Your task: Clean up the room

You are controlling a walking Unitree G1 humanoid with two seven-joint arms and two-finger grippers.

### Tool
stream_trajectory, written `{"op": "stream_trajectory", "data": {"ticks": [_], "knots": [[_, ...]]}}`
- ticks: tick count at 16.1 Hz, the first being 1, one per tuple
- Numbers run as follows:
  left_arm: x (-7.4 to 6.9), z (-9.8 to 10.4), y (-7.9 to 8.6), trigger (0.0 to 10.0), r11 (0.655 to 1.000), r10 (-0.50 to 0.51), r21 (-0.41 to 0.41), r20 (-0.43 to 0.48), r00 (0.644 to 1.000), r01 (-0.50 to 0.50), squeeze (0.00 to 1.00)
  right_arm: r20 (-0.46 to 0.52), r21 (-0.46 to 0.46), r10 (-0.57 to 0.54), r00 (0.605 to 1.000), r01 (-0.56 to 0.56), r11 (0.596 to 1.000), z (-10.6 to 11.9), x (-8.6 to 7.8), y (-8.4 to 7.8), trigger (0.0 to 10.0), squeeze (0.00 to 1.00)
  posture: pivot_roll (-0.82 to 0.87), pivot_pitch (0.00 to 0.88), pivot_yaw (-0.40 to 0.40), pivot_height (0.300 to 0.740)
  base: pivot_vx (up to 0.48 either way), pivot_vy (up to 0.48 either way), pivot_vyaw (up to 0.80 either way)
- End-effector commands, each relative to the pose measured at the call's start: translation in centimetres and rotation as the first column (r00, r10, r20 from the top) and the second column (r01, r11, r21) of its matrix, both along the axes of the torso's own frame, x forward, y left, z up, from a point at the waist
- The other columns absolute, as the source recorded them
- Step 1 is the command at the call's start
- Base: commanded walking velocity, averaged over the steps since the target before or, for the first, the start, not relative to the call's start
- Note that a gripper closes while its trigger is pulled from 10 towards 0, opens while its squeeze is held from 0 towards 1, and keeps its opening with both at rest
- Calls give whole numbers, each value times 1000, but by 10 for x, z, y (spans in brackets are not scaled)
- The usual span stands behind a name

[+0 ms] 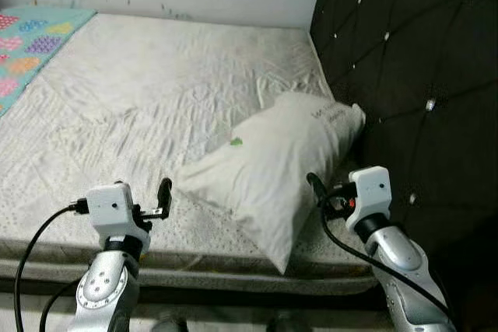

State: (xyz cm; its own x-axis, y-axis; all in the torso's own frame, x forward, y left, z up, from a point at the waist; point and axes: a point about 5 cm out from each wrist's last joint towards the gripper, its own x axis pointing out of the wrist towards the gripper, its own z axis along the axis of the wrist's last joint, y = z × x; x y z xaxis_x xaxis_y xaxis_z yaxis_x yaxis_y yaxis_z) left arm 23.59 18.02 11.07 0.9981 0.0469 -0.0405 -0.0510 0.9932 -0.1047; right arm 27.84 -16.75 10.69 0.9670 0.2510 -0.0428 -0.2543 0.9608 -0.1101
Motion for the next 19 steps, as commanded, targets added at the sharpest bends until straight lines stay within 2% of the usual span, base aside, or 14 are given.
{"op": "stream_trajectory", "data": {"ticks": [1,11,19], "knots": [[-2,-1,0,10000,1000,5,-3,-8,1000,-5,0,-3,-7,8,1000,-8,1000,0,-1,-1,10000,0,-53,102,-52,616,0,0,0],[-3,2,-1,10000,999,-18,-26,28,999,19,0,2,-16,31,1000,-31,999,0,-1,1,10000,0,-52,88,-56,616,0,0,0],[-2,3,-3,10000,999,-27,-30,37,999,28,0,5,-23,34,999,-34,999,0,1,1,10000,0,-51,89,-60,616,311,0,0]]}}
